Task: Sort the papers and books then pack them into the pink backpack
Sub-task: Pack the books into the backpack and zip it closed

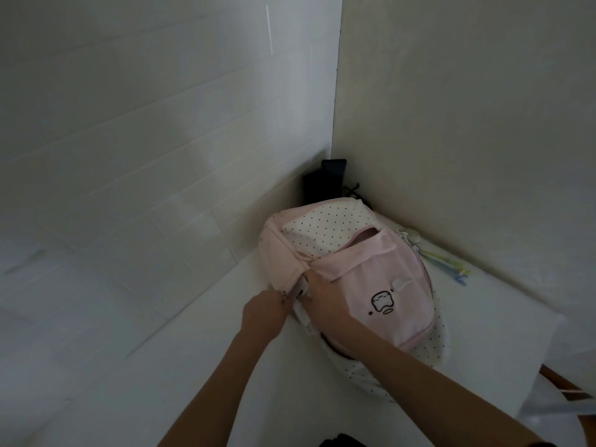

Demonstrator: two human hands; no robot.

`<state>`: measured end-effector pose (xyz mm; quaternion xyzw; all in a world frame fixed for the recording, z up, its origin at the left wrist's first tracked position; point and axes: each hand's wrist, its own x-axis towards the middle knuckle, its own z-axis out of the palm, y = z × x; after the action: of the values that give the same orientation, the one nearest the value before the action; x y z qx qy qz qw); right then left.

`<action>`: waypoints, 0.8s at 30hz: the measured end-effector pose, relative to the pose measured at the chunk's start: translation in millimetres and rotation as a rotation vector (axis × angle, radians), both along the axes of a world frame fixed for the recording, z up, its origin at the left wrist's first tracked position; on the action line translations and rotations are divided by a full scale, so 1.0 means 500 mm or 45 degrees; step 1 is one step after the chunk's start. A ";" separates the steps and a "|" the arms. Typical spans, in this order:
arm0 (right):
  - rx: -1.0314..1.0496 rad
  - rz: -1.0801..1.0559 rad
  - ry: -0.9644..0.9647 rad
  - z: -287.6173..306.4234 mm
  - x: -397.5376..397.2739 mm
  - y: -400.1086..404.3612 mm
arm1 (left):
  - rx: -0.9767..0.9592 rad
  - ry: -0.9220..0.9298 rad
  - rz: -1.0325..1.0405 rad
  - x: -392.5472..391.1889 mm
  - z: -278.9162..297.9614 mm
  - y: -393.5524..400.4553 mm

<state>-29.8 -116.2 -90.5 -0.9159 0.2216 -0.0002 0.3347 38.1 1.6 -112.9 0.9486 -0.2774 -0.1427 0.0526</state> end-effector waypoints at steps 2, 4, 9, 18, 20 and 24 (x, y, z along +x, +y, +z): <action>0.057 0.220 0.146 -0.008 -0.001 -0.015 | -0.019 0.114 0.060 0.003 -0.009 0.009; 0.060 0.466 0.373 -0.014 -0.011 -0.029 | -0.090 0.274 0.178 0.006 -0.011 0.018; 0.025 0.580 0.344 -0.038 -0.043 -0.040 | -0.266 0.469 0.318 0.014 -0.016 0.033; -0.261 0.644 0.235 0.002 -0.003 -0.023 | -0.204 0.598 0.318 0.012 -0.003 0.019; -0.217 0.716 0.316 -0.002 -0.005 -0.010 | -0.188 0.679 0.357 0.017 -0.005 0.028; -0.078 0.740 0.427 -0.006 -0.016 0.018 | -0.277 0.842 0.523 0.016 -0.007 0.039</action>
<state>-37.8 -107.0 -93.3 -0.9377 0.0030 0.2392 0.2521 46.1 21.0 -116.2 0.8763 -0.0639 -0.3964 0.2664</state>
